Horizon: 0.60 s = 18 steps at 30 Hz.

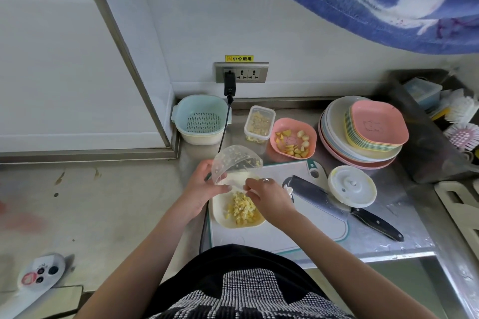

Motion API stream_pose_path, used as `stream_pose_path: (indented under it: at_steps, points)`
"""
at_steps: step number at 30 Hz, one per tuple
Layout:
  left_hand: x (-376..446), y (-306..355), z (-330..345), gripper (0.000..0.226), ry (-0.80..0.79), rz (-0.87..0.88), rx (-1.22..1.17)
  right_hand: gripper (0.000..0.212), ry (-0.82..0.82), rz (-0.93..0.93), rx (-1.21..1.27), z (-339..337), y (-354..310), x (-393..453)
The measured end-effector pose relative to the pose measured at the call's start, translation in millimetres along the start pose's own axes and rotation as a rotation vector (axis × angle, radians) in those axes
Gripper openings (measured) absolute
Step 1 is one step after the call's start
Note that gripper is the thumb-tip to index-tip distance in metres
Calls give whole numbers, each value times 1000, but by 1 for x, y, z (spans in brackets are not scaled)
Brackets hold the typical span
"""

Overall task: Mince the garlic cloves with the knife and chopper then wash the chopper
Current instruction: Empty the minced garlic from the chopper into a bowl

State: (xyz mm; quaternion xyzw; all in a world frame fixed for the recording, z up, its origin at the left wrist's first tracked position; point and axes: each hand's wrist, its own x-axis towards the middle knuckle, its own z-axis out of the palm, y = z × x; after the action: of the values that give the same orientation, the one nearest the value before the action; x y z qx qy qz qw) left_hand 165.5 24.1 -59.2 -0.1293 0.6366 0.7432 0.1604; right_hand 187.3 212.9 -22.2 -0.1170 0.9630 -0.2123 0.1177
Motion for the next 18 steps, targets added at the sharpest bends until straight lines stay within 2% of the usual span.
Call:
stream_pose_path:
  at_steps: [4, 8, 13, 16, 18]
  points:
    - [-1, -1, -5, 58, 16, -17, 12, 11, -19, 26, 14, -1, 27, -19]
    - [-3, 0, 1, 56, 10, -38, -1, 10, 109, 33, 84, -11, 20, -2]
    - [-8, 9, 4, 56, -49, -124, -168, 17, 231, 10, -65, -13, -6, 19]
    - [-9, 13, 2, 35, -49, -177, -234, 16, 321, 12, -81, -18, -9, 16]
    - [-9, 12, 1, 41, -36, -209, -250, 14, 364, 11, -39, -25, -10, 20]
